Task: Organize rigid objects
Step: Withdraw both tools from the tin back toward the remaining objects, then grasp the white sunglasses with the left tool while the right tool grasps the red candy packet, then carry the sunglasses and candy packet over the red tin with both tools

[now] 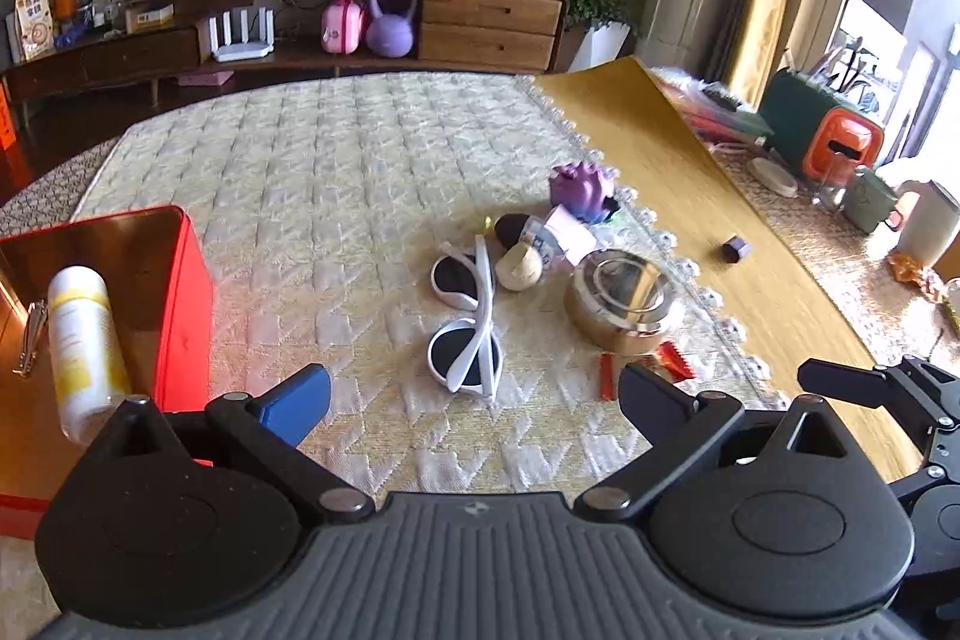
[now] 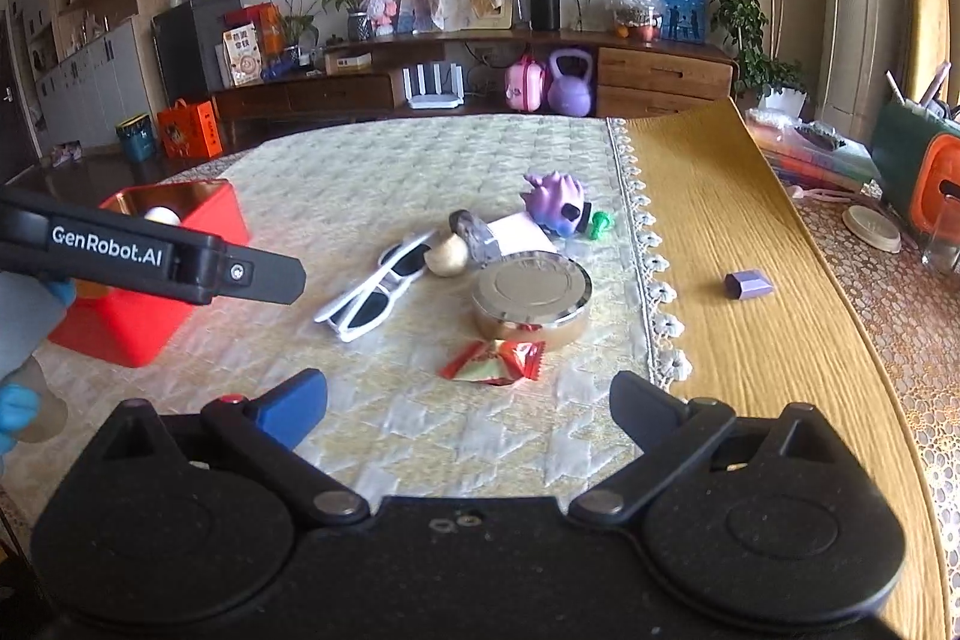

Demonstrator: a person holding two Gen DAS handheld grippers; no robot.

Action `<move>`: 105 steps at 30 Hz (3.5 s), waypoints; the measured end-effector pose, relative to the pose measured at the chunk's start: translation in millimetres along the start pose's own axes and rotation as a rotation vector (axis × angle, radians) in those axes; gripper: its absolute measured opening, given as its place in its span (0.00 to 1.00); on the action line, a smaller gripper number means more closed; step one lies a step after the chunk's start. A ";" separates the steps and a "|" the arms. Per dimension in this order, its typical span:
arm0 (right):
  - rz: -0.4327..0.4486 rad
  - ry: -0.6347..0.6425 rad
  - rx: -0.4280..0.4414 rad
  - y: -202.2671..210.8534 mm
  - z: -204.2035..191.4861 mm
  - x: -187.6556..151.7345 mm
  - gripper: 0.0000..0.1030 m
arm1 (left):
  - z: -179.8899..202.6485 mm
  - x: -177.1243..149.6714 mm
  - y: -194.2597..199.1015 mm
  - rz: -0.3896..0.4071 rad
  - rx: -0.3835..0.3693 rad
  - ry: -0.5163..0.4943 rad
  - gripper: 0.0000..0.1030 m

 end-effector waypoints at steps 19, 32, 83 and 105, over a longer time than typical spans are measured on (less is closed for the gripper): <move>-0.088 -0.083 0.121 -60.1 30.0 10.4 0.68 | -1.6 6.4 -68.0 -0.040 0.101 -0.052 1.00; -0.076 -0.054 0.122 -62.6 25.2 14.7 0.52 | 2.0 5.6 -83.7 -0.047 0.084 -0.067 0.74; 0.032 0.038 0.122 25.3 -62.0 26.4 0.22 | -41.8 -5.3 33.1 0.075 0.048 0.003 0.40; 0.080 0.160 0.168 46.8 -136.6 58.3 0.22 | -96.2 14.3 136.4 0.235 -0.018 0.093 0.39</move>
Point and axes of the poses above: each gripper's, at about its wrist camera, not at the fingertips, and y roughly against the way its jaws point, z to its right, x to its top, the point moved 2 cm from there along -y, roughly the way its jaws point, and after that the axes turned 5 degrees about -z, right-handed, at the moved point
